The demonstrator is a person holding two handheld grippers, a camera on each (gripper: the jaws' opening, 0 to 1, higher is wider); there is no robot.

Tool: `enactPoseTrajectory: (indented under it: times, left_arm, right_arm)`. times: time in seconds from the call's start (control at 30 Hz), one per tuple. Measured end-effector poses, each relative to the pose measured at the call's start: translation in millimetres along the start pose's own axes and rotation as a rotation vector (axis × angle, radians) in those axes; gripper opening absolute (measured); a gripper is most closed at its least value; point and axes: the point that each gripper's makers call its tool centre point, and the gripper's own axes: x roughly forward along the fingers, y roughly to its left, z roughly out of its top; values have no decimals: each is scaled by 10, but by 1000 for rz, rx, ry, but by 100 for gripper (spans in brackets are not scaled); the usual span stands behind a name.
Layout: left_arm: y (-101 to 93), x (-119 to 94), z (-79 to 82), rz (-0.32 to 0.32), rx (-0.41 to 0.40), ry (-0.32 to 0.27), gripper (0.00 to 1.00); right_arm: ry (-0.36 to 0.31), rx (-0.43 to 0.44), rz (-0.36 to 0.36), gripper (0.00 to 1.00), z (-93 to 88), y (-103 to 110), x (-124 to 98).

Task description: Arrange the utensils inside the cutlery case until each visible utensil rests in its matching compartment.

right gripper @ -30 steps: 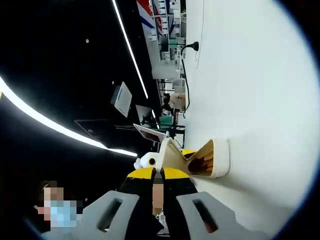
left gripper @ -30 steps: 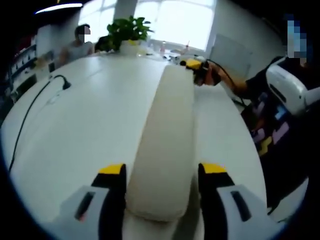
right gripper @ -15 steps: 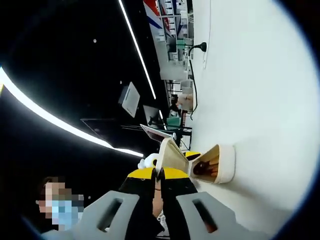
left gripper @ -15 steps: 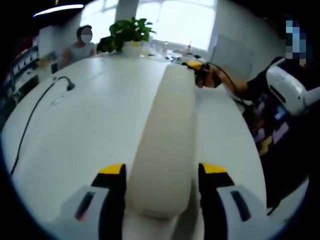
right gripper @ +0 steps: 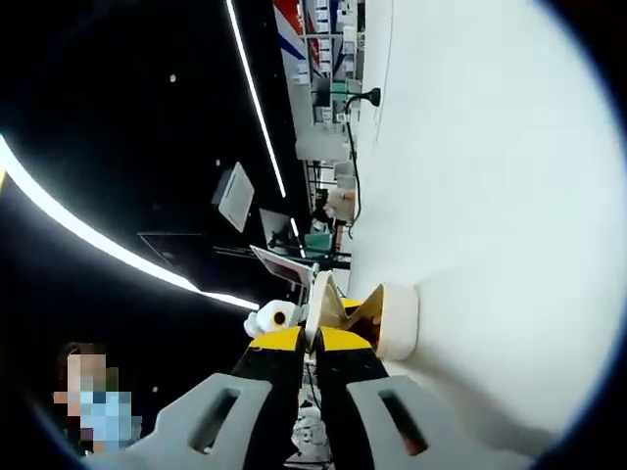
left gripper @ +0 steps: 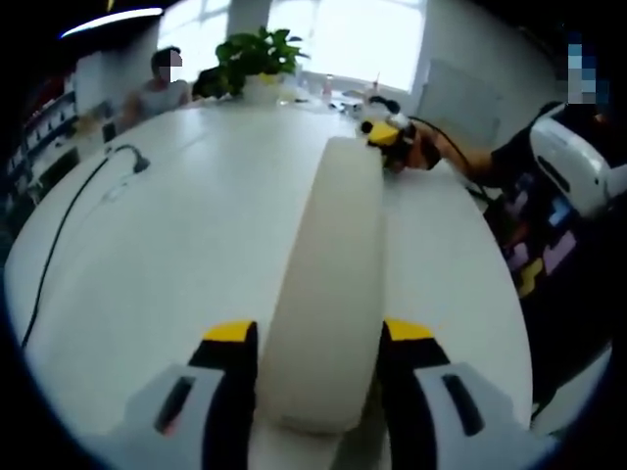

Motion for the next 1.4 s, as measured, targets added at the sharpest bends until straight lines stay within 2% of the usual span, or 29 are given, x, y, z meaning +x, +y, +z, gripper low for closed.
enactPoseTrajectory:
  times: [0.13, 0.23, 0.43, 0.8, 0.9, 1.1, 1.23, 1.3, 1.4]
  left_arm:
    - [1, 1, 3, 1, -1, -1, 52]
    - [-1, 7, 7, 3, 4, -2, 52]
    - [-3, 27, 22, 5, 11, -6, 52]
    - [8, 40, 27, 9, 22, -4, 51]
    - [7, 42, 25, 9, 27, -4, 51]
    - [1, 51, 30, 8, 28, -8, 51]
    - [-13, 57, 42, 0, 29, -11, 50]
    - [-16, 61, 54, 1, 38, -11, 49]
    - [-20, 64, 68, -1, 43, -12, 49]
  right_arm:
    - [10, -53, -53, 4, -6, -55, -29]
    - [28, -132, -111, 4, -9, -122, -75]
    - [18, -158, -152, 6, 38, -170, -134]
    - [12, -300, -278, 5, 137, -273, -303]
    - [8, -312, -280, 2, 135, -269, -326]
    - [23, -353, -300, 1, 130, -241, -341]
    - [130, -563, -387, 3, 151, -223, -354]
    - [200, -698, -445, 7, 165, -216, -356]
    - [277, -840, -502, 13, 197, -217, -362]
